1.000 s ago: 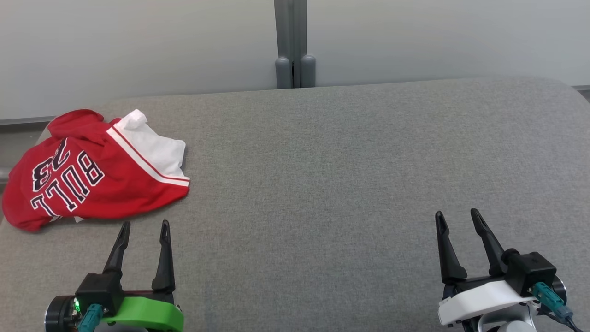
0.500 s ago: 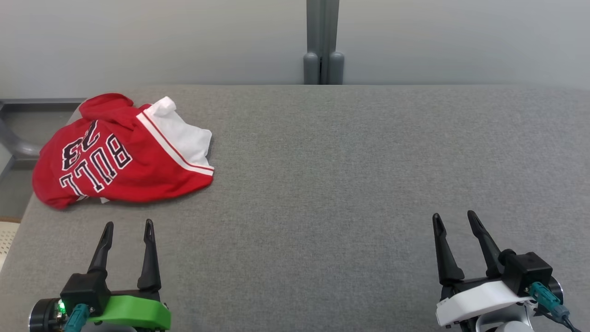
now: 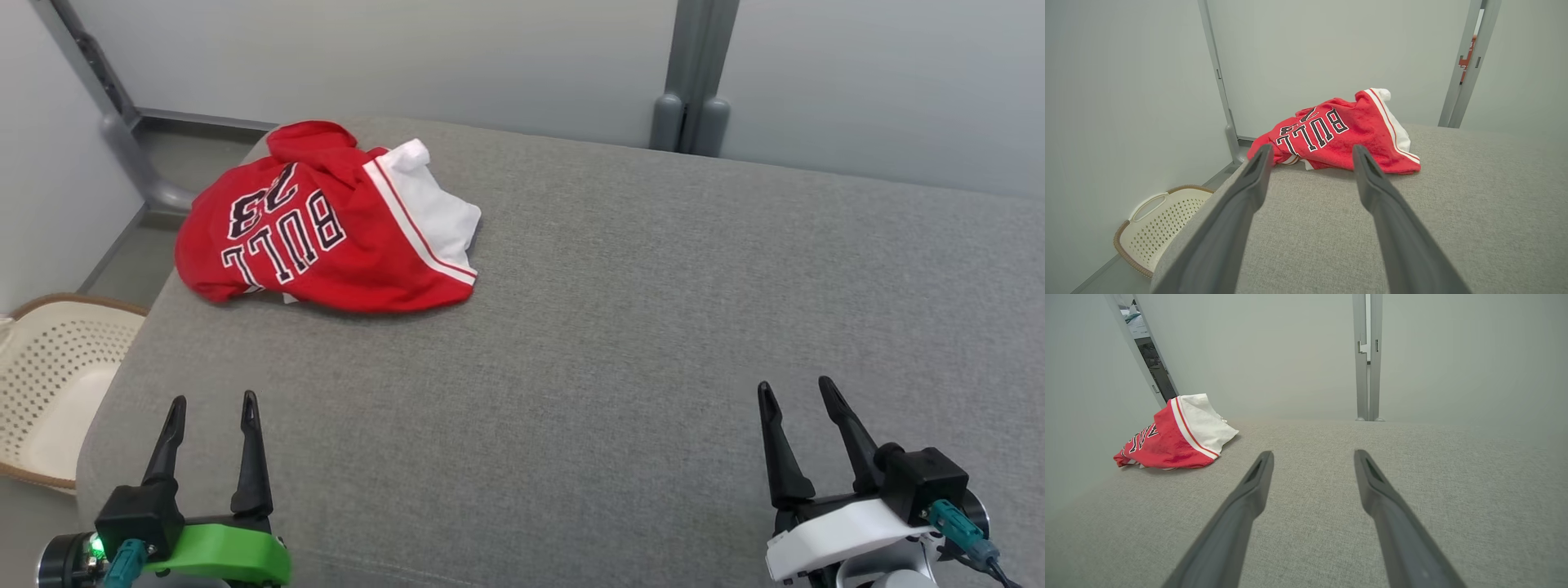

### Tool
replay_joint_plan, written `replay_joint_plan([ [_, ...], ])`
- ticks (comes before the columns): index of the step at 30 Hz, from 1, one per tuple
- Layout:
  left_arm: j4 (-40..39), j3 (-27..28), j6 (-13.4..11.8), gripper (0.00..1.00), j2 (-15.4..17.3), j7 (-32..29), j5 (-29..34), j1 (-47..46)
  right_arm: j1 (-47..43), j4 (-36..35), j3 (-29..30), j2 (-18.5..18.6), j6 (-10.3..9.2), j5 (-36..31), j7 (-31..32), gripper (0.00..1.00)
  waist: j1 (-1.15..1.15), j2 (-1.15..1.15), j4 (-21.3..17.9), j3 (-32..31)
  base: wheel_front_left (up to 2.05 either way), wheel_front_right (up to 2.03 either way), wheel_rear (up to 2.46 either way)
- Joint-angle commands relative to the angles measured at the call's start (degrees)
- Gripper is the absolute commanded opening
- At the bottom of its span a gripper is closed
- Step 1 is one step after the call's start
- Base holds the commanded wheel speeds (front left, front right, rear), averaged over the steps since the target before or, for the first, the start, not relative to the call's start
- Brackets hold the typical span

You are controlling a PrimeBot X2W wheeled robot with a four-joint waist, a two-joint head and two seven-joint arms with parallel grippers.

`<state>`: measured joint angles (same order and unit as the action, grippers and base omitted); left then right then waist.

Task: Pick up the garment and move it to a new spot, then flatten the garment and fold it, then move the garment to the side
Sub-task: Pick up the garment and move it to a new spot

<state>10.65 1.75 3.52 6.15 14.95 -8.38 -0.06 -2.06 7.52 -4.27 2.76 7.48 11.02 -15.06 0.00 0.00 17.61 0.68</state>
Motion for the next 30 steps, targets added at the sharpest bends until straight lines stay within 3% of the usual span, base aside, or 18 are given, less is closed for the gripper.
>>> replay_joint_plan([
  [1,0.09,0.13,-0.35,1.0,0.29,0.0,-0.65,-0.16,0.31,0.19,0.04,0.22,0.03,0.43,-0.18,1.0,0.0,0.0,3.39,0.28,0.0,0.0,0.0],
  [10,0.63,0.63,-0.97,1.0,0.8,0.16,-0.87,-0.13,0.6,0.36,-0.39,0.22,0.03,0.04,-0.18,1.0,0.0,0.0,7.61,0.7,0.0,0.0,0.0],
  [18,0.86,0.95,-1.21,1.0,1.02,0.27,-1.38,0.46,0.87,0.62,-0.81,0.26,0.03,0.2,-0.18,1.0,0.0,0.0,8.87,0.86,0.0,0.0,0.0],
  [25,1.42,0.85,-1.01,1.0,1.33,0.26,-1.63,-0.83,1.55,0.75,-1.46,0.94,0.03,0.42,-0.18,1.0,0.0,0.0,7.57,1.73,0.0,0.0,0.0],
  [30,1.72,1.1,-0.05,1.0,2.32,0.28,-2.25,-4.51,2.83,-0.38,-1.44,1.74,0.03,-0.08,-0.18,1.0,0.0,0.0,3.9,4.12,0.0,0.0,0.0],
])
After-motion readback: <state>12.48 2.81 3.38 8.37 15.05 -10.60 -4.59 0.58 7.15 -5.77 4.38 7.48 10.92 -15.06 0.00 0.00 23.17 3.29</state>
